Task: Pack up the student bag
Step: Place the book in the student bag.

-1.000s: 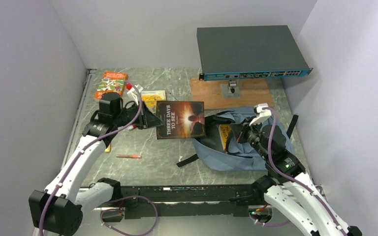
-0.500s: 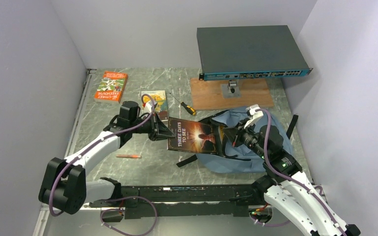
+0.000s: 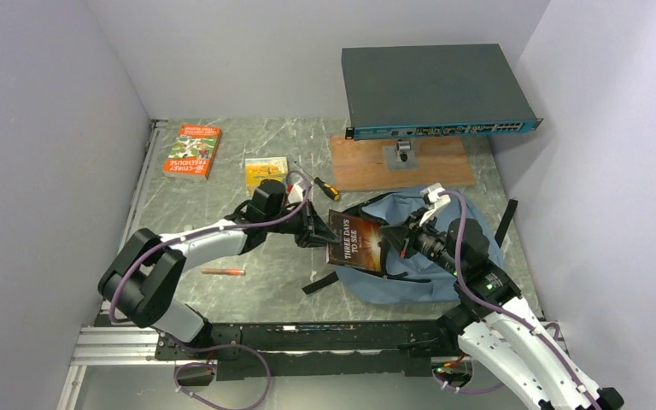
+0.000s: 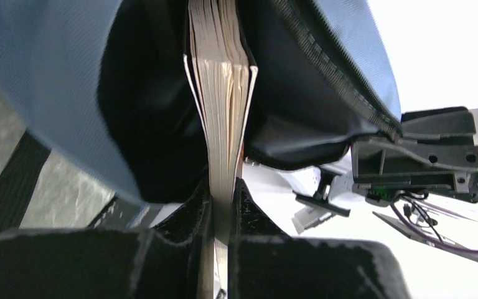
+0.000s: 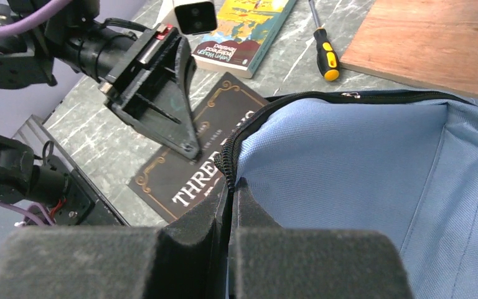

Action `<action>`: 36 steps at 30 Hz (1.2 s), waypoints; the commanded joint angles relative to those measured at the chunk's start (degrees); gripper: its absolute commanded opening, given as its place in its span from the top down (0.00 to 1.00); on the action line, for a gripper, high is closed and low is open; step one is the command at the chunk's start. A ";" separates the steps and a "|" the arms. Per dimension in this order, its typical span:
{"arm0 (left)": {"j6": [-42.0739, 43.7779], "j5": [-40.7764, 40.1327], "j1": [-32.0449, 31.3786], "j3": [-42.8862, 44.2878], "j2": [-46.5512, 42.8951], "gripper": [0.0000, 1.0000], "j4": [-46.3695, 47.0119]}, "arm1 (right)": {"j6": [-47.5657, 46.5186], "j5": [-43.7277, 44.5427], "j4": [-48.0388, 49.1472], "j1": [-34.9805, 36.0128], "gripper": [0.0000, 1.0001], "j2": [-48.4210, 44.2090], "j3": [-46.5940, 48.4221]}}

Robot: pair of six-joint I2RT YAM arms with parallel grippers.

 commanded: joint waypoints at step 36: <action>1.74 -24.17 -16.40 17.69 27.04 0.37 12.21 | 6.74 3.93 8.21 0.15 1.00 -4.30 -2.49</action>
